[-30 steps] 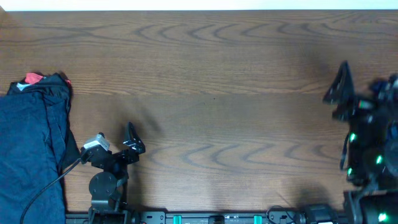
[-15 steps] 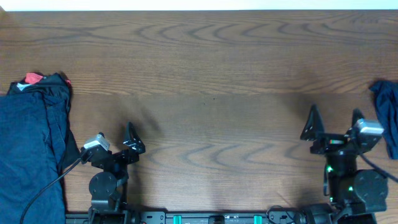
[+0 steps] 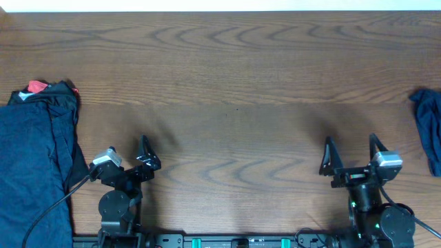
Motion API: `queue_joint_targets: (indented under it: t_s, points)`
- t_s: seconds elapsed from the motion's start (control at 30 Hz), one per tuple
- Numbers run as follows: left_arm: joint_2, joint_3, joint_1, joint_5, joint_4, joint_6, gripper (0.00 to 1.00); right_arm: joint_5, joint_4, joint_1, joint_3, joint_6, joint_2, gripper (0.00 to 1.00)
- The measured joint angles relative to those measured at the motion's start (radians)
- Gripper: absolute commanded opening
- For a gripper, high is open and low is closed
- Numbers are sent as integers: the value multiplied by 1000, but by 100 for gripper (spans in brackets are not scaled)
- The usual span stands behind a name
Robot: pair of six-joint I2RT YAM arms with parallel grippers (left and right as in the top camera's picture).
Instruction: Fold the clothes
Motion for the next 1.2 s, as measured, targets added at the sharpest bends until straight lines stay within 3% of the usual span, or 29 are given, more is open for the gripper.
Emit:
queue_joint_targets:
  t_s: [0.6,1.2]
  points:
    - [0,0,0,0,0,0,98,-83,-20,0,-210,0,-8,99]
    - [0,0,0,0,0,3,98,-96,-13,0,-211,-127,-9,99]
